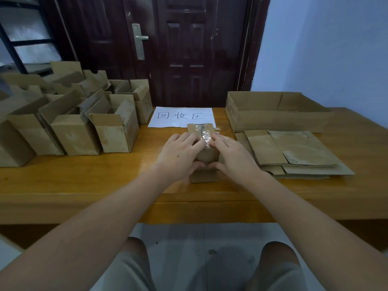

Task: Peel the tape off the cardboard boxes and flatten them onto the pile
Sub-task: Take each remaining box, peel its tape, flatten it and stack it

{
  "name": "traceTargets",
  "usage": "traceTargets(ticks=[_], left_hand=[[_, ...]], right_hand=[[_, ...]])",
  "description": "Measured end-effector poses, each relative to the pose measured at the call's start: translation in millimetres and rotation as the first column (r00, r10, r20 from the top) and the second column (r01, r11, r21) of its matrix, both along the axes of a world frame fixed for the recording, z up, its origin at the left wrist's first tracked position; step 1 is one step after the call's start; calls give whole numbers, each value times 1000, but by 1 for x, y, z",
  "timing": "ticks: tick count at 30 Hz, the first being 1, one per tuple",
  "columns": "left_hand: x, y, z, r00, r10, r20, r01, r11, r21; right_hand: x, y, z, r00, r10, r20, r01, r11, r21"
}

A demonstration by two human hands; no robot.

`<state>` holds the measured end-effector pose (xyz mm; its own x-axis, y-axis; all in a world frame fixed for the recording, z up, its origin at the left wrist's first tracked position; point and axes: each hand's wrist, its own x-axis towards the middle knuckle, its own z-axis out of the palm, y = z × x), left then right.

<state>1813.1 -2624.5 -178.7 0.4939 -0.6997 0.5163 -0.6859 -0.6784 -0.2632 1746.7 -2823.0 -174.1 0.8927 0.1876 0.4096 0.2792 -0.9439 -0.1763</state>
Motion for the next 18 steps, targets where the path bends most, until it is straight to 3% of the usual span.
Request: traceTargets(ticks=[8, 18], left_hand=[[4, 0, 5, 1000, -5, 19, 4, 1000, 23], [7, 4, 8, 998, -34, -45, 33, 999, -11]], right_hand=[[2, 1, -3, 999, -29, 13, 30, 997, -73], [17, -9, -2, 968, 75, 241, -9, 965, -264]])
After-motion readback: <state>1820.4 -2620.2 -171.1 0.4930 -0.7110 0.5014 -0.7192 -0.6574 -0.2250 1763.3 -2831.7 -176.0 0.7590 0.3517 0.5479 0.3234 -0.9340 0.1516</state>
